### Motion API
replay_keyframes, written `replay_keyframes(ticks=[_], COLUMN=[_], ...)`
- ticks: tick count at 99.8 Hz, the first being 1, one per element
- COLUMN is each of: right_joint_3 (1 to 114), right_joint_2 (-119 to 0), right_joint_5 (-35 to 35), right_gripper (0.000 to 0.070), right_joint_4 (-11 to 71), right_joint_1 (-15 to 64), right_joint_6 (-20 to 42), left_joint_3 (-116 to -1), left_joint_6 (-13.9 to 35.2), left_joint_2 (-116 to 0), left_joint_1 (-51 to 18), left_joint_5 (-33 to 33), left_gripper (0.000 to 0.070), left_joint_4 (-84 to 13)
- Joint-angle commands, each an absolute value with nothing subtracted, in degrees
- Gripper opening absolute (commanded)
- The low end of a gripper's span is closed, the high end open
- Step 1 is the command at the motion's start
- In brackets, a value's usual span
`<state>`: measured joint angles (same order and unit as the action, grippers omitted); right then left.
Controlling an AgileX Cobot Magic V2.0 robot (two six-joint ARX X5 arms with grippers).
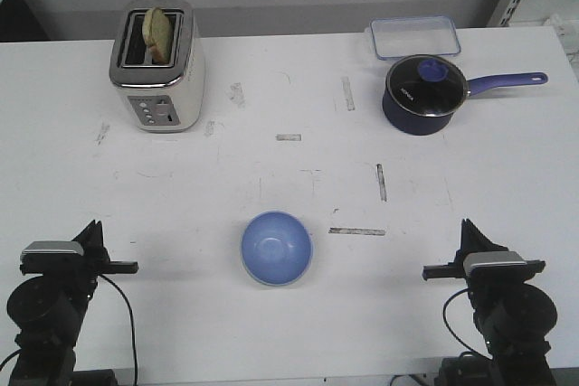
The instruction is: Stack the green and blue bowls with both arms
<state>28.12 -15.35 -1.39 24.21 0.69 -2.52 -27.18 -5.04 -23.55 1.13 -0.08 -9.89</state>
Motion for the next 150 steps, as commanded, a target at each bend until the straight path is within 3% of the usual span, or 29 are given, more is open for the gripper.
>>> replay_keyframes(ticks=[1, 74, 124, 150], right_joint_3=[28.1, 28.1, 28.1, 28.1], right_joint_2=[-15.4, -15.4, -15.4, -15.4], right_joint_5=[-1.6, -1.9, -1.9, -1.8], right_gripper=[0.0000, 0.0000, 0.0000, 0.0000], right_joint_4=[23.9, 22.4, 22.4, 22.3], right_joint_1=[0.7, 0.7, 0.7, 0.7], right_joint_6=[-1.8, -1.8, -1.7, -1.7], left_joint_3=[-27.9, -27.2, -4.3, -0.7], left_joint_6=[-4.9, -4.9, -0.8, -0.8], left_joint_2=[-23.4, -19.7, 0.0, -0.2], left_joint_1=[1.3, 1.2, 0.4, 0.1], left_joint_5=[-0.1, -0.1, -0.3, 0.0], left_gripper=[0.0001, 0.0001, 0.0001, 0.0001], left_joint_4=[-9.2, -8.4, -2.7, 0.4])
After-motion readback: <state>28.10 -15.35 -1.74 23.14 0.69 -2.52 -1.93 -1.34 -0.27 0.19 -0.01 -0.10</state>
